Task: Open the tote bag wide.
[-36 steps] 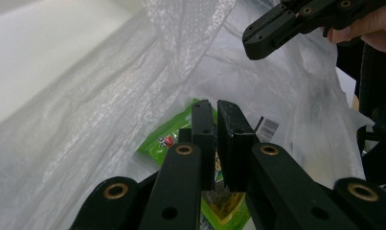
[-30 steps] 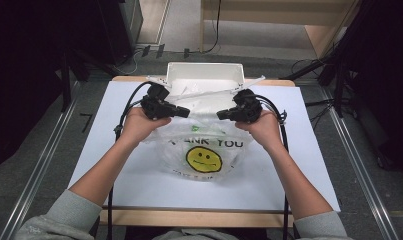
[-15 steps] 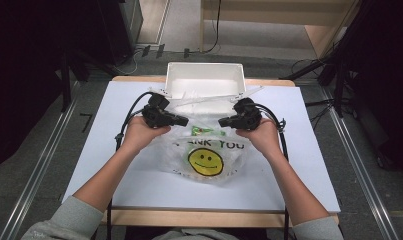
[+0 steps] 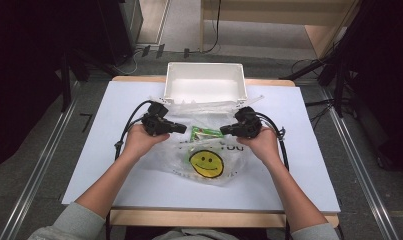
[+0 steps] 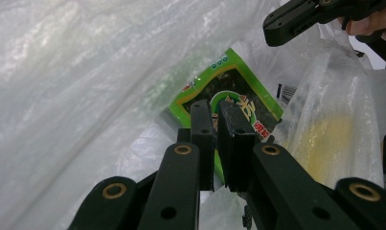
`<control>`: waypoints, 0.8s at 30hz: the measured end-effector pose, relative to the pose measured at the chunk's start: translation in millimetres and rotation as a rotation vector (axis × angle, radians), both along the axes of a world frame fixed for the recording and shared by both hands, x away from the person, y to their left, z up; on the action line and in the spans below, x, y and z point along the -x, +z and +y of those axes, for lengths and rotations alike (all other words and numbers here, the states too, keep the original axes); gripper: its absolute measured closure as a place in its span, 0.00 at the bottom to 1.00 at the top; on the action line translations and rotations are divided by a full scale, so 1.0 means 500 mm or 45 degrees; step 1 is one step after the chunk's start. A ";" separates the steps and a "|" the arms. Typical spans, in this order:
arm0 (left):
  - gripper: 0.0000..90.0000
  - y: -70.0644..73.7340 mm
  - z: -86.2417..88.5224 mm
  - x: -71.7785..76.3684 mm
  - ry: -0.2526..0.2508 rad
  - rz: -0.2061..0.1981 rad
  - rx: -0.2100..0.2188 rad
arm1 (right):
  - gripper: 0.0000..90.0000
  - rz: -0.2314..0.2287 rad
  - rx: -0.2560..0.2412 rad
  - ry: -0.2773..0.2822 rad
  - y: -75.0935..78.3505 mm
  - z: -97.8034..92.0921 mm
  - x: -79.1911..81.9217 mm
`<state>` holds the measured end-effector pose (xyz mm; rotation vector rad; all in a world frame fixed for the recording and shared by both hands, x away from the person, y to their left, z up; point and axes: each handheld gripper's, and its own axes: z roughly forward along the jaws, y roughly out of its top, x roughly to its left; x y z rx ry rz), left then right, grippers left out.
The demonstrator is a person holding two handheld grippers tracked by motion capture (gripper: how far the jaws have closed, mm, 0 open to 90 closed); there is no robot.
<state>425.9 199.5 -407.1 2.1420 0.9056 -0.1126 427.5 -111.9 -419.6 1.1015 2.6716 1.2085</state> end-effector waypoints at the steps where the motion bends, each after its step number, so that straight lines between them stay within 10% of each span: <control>1: 0.96 -0.004 0.001 0.001 0.006 -0.002 -0.001 | 1.00 0.004 0.010 -0.002 -0.005 -0.001 0.001; 24: 0.95 -0.074 0.027 0.020 0.121 0.002 -0.028 | 1.00 0.043 0.077 -0.114 -0.072 -0.044 0.025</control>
